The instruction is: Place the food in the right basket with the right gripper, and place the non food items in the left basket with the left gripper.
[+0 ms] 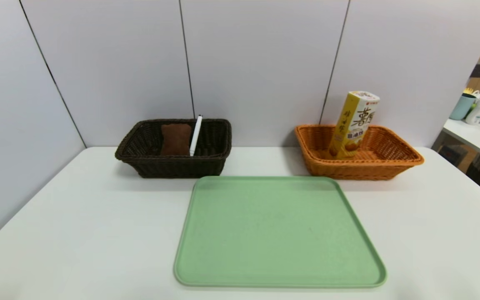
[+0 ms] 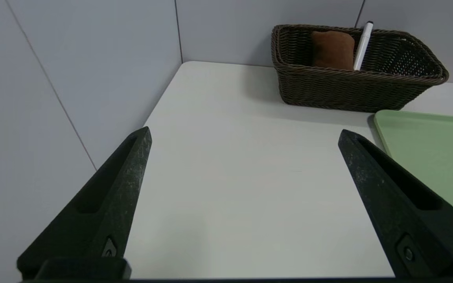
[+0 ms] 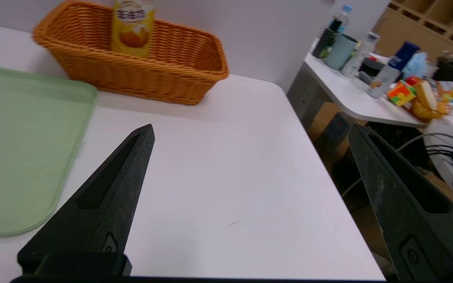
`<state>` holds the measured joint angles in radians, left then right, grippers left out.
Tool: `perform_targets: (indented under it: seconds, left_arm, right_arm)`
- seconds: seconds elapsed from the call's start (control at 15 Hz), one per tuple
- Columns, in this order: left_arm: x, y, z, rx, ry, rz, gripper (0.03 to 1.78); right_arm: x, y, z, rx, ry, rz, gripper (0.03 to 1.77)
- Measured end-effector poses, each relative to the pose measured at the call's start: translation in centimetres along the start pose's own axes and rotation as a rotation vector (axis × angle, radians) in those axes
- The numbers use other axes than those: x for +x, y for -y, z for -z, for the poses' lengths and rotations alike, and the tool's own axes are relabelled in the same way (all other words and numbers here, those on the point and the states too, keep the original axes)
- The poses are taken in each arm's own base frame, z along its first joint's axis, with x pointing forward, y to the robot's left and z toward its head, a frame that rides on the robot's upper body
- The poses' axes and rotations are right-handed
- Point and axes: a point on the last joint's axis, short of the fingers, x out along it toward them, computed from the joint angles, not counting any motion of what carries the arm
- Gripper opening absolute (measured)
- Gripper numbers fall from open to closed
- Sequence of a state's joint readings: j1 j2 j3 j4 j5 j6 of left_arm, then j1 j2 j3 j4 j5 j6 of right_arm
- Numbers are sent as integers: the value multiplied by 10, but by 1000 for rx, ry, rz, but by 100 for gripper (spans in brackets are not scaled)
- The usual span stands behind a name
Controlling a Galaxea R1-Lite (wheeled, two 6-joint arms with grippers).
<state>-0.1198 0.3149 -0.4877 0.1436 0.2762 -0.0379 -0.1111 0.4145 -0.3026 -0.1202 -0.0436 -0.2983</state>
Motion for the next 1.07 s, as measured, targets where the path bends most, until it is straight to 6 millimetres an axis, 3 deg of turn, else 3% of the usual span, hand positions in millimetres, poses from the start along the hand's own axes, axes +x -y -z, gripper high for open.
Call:
perform_targets:
  seconds: [0.33, 1.07]
  left_arm:
    - [-7, 0, 6, -1, -1, -12, 169]
    - [-18, 1, 24, -1, 28, 33, 169]
  right_arm:
    - [-19, -4, -7, 107, 35, -326, 170]
    - [-42, -4, 8, 124, 145, -375, 170]
